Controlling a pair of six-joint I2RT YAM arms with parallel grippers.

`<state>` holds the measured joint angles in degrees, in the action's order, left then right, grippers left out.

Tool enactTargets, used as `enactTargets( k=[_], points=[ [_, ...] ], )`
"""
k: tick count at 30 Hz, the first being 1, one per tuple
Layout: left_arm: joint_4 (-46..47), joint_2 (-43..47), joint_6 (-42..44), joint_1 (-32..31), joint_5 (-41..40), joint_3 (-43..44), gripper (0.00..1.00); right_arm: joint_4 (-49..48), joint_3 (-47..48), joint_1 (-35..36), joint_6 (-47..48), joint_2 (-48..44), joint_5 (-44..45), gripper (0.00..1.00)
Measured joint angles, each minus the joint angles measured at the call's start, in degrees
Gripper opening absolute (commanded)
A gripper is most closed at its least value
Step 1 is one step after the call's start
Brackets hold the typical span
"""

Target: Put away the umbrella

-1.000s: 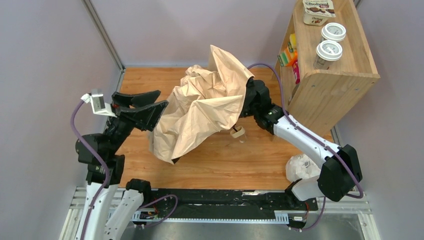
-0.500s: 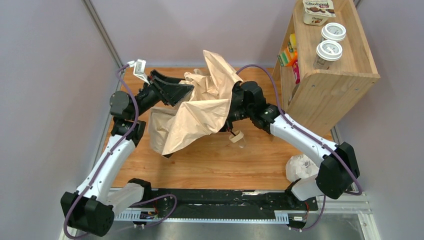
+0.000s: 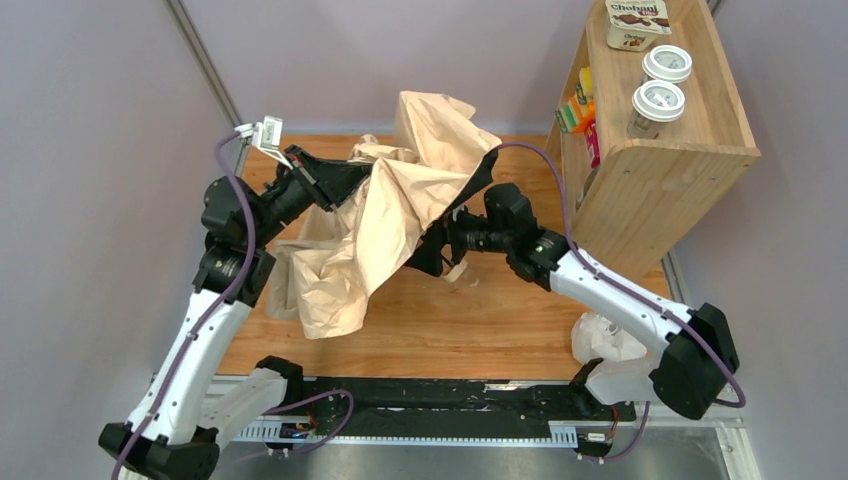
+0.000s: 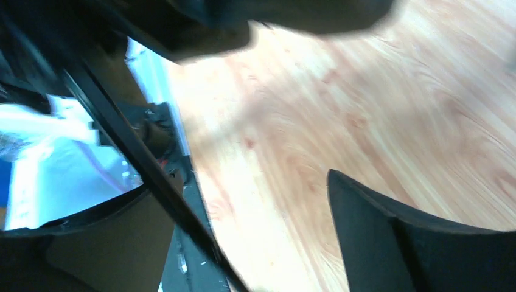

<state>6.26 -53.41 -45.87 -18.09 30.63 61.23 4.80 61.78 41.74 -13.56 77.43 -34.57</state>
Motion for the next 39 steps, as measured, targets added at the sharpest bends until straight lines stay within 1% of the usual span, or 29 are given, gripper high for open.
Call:
enactTargets(
  k=[1,4,6,9,12,14,17,22,24,25,27,28,29,31,33,34,35,36,37,38,39],
  points=[
    [-3.56,1.22,1.4,0.0,-2.73,1.27,0.0,-0.37,-2.01,0.74,-1.46,-1.55,3.5,1.0],
    [-12.83,4.72,4.13,0.02,-11.08,4.28,0.0,-2.25,-8.07,4.02,-2.93,-6.19,14.32,1.0],
    [-16.5,6.69,4.76,0.02,-15.65,4.83,0.0,-2.75,-10.49,7.85,-2.43,-8.33,21.73,1.0],
    [-21.07,8.31,4.57,0.02,-20.94,4.83,0.0,-3.98,-10.71,13.05,-0.15,-9.03,31.15,1.0],
    [-25.57,8.31,3.61,0.02,-25.05,4.83,0.0,-4.5,-8.76,15.39,1.6,-8.15,38.42,1.0],
    [-28.09,7.78,2.51,0.02,-26.71,4.83,0.0,-5.99,-5.51,15.45,1.9,-5.73,41.44,1.0],
    [-31.39,6.29,0.48,0.07,-28.48,4.81,0.0,-10.84,-2.38,15.98,2.12,-1.46,42.88,0.98],
    [-36.98,4.07,-3.02,0.11,-30.95,5.14,0.0,-15.34,-1.9,18.16,2.19,4.9,42.82,0.86],
    [-38.64,3.39,-4.13,0.09,-31.19,5.57,0.0,-15.5,-1.84,18.53,1.75,6.67,42.82,0.76],
    [-38.95,3.21,-4.79,0.09,-31.26,5.6,0.0,-15.5,-1.84,18.56,1.36,7.41,42.77,0.66],
    [-39.36,3.15,-6.01,0.09,-31.32,5.6,0.0,-15.78,-1.84,18.56,0.83,8.37,42.47,0.23],
    [-39.43,3.15,-6.64,0.09,-31.19,5.6,0.0,-16.11,-1.84,18.51,0.87,8.59,42.05,0.07],
    [-39.21,3.15,-7.34,0.09,-30.95,5.6,0.0,-16.57,-1.84,18.49,0.74,8.72,41.7,0.0],
    [-36.94,2.54,-7.43,0.09,-30.4,5.55,0.0,-16.87,-1.84,19.3,4.13,8.74,35.36,0.0],
    [-36.44,2.1,-6.29,0.2,-29.09,5.44,0.0,-17.38,-1.9,20.26,3.98,8.57,32.94,0.0],
    [-36.26,2.32,-5.97,0.2,-28.61,5.42,0.15,-18.27,-2.54,19.06,4.0,8.28,30.34,0.0],
    [-35.63,2.49,-5.4,0.17,-27.8,5.31,0.4,-20.17,-3.82,17.44,4.07,7.69,26.82,0.0],
    [-34.42,2.84,-4.72,0.15,-26.58,4.94,0.5,-21.86,-5.11,16.13,3.96,7.02,24.17,0.0],
    [-32.98,3.26,-4.31,-0.02,-25.29,4.28,0.65,-24.15,-6.99,14.56,3.58,6.03,20.5,0.0],
    [-31.41,4.04,-3.89,-0.22,-24.13,3.48,0.67,-25.55,-8.74,12.9,2.34,5.03,17.88,0.0],
    [-29.83,5.38,-3.5,-0.2,-23.04,2.38,0.67,-26.38,-10.23,10.8,0.96,4.15,15.65,0.0]
  ],
)
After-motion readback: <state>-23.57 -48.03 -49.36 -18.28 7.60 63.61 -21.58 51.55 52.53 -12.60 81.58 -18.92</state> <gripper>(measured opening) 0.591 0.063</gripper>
